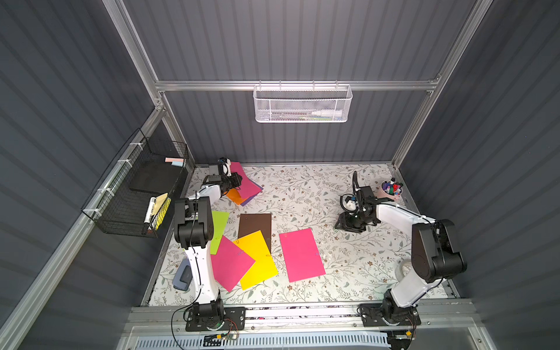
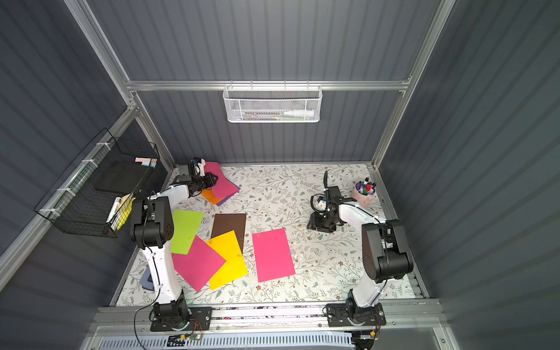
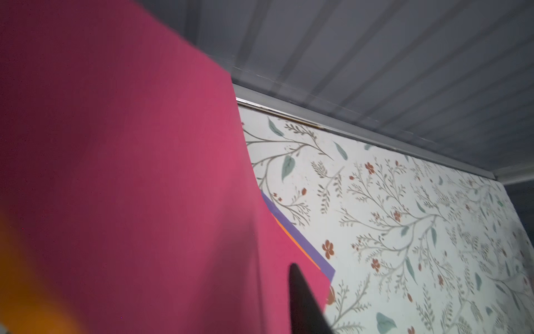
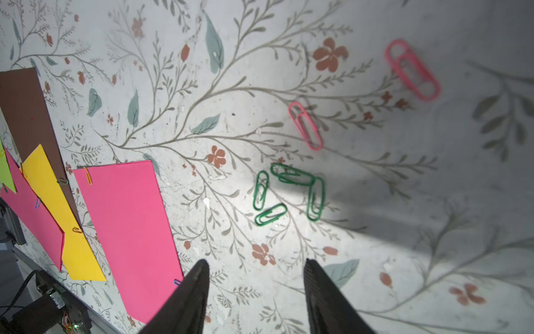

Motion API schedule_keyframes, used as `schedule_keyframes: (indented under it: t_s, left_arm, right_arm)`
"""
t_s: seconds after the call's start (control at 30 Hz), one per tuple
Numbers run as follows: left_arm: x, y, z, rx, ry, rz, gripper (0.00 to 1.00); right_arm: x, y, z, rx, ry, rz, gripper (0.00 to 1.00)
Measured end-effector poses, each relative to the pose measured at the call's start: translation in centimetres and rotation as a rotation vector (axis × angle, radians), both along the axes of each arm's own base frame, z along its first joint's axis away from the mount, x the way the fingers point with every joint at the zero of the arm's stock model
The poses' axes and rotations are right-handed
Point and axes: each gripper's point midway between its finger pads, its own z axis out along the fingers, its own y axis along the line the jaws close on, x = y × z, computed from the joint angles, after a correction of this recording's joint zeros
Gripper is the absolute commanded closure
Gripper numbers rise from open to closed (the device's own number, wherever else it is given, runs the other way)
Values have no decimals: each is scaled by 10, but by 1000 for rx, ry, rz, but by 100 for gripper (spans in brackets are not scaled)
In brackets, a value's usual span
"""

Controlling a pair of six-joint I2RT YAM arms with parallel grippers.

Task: Unclip the paperclips from the documents
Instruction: Place the document at the document, then move the document to the center of the board.

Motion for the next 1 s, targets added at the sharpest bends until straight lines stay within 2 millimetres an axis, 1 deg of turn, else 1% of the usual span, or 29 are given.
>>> schedule_keyframes:
  t_s: [0.03,0.2,0.27,0.4,0.5,0.6,0.67,0.7,0.73,0.8,0.9,1.0]
  left_arm:
    - [1,5,-1,13,5,27,37]
    - [-1,28,-9,82,38,137,19]
    - [-2,36,-11,103,49,182,12]
    - [-12,49,-11,130,73,255,1]
    - [-21,55,-5,139,74,298,0]
    - [-28,57,8,149,59,315,0]
    - [-36,50,20,153,39,301,1]
    - [-42,47,25,157,34,295,0]
    - [-48,42,31,163,25,283,1]
    - [-55,23,45,172,0,243,0]
    - [-69,-22,68,166,-49,141,0]
    - [-89,-65,84,135,-86,24,0]
  right_arm:
    - [-1,2,2,-14,-8,9,38]
    - [-7,16,16,-53,-39,76,36]
    - [-9,28,24,-39,-52,119,37]
    - [-16,66,40,23,-87,242,36]
    - [-27,102,45,71,-93,361,36]
    - [-38,137,37,94,-71,472,36]
    - [-48,156,27,101,-44,535,37]
    - [-51,162,22,102,-31,555,36]
    - [-55,169,16,101,-15,574,37]
    - [-58,176,5,94,10,593,37]
    - [-55,181,-10,77,38,600,37]
    - [-52,179,-23,48,56,585,37]
